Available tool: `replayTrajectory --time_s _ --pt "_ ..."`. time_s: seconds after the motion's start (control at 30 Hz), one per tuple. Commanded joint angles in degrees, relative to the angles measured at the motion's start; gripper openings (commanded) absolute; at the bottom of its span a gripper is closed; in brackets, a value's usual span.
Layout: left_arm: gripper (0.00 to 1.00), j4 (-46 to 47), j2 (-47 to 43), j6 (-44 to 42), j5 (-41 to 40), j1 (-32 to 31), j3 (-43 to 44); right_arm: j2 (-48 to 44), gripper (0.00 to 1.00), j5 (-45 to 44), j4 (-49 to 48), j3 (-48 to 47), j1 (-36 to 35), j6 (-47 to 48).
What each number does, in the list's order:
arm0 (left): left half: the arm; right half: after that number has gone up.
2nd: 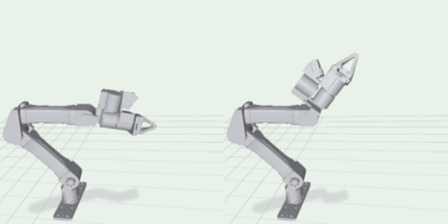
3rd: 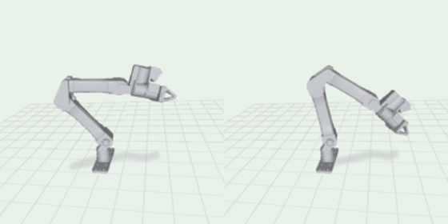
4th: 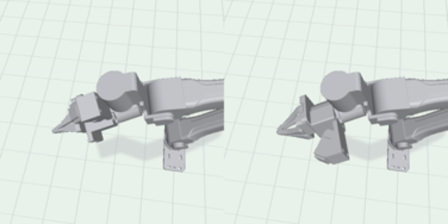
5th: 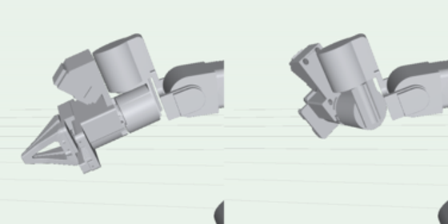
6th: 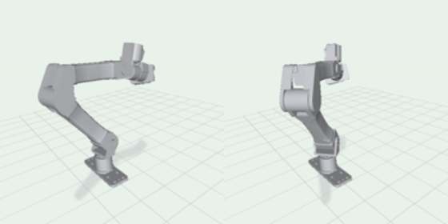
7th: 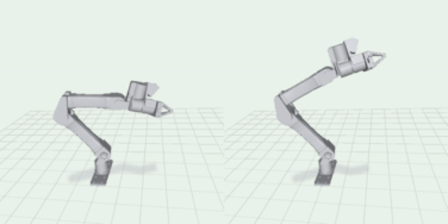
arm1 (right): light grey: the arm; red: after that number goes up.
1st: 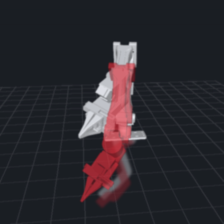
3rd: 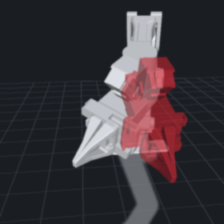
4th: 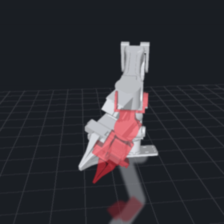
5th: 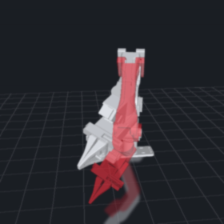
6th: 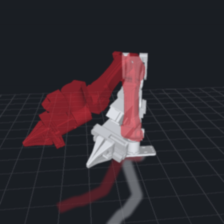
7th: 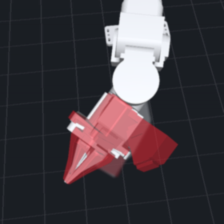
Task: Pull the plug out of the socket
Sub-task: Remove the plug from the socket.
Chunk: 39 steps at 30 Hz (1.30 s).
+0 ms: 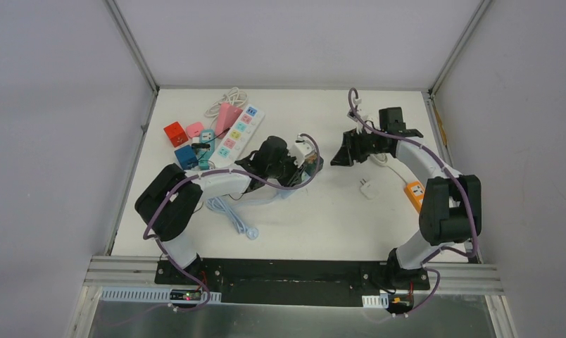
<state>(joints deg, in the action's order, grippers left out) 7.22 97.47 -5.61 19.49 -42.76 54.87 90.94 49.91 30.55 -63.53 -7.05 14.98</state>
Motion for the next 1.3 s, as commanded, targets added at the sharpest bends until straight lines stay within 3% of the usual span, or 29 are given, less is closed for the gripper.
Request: replayTrajectory --time_s 0.0,0.2,0.63,0.9,1.07,1.17,1.27 --pt "0.0 1.8 -2.1 -0.5 8.0 -2.8 -1.7 2.8 0.68 -2.9 -0.8 -5.7 -3.1 -1.7" --pt "0.0 3.1 -2.0 0.4 8.2 -3.7 -2.4 4.0 0.87 -13.0 -1.0 -6.4 -8.6 -1.1" --pt "0.0 5.3 -2.2 1.3 8.0 -5.1 -3.4 11.7 0.88 -15.6 -1.6 -11.7 -12.7 -4.9" --pt "0.0 8.7 -2.5 5.0 6.1 -5.2 -4.7 13.1 0.77 -16.3 -2.3 -10.1 -13.2 -5.2" --pt "0.0 9.6 -3.0 9.5 3.8 -5.2 -5.1 13.3 0.56 -18.2 -1.5 -9.2 -13.4 -3.6" --pt "0.0 7.1 -3.8 6.7 -1.6 -6.5 -5.0 13.1 0.47 -19.0 -1.3 -8.8 -13.4 -2.7" --pt "0.0 4.3 -4.6 1.1 -8.0 -9.3 -4.5 13.0 0.44 -19.2 -1.0 -8.5 -13.3 -2.0"
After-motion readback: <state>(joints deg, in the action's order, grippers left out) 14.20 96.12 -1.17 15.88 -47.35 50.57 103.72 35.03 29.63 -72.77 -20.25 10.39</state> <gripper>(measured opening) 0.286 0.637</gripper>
